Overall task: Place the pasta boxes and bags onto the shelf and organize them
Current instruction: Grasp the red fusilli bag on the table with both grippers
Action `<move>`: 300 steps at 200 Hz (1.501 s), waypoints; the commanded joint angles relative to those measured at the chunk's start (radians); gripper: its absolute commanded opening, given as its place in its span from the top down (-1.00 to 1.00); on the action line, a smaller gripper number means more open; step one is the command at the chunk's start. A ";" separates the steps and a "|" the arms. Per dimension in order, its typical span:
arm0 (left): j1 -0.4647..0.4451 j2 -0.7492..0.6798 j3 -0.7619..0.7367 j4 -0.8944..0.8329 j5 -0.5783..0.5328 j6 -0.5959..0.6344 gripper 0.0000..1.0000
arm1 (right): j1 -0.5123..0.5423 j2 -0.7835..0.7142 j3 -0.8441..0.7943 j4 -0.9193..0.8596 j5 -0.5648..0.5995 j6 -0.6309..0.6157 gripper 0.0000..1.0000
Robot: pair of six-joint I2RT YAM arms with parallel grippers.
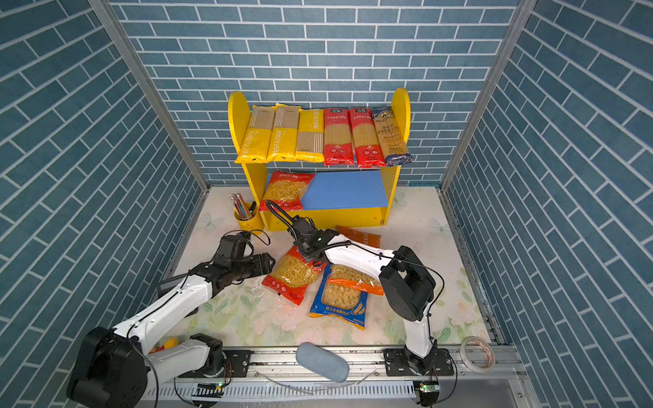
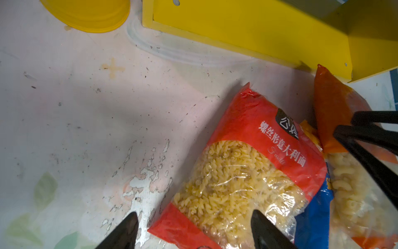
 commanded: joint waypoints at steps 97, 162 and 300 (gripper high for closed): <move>-0.109 0.266 -0.002 0.242 0.044 -0.058 -0.45 | 0.081 -0.247 -0.462 0.178 -0.371 0.958 -0.16; -0.142 0.207 -0.117 0.298 0.059 -0.121 -0.14 | 0.011 -0.189 -0.513 0.317 -0.387 0.990 -0.32; -0.144 0.147 -0.181 0.329 0.083 -0.181 0.36 | 0.063 -0.106 -0.387 0.418 -0.378 0.802 0.71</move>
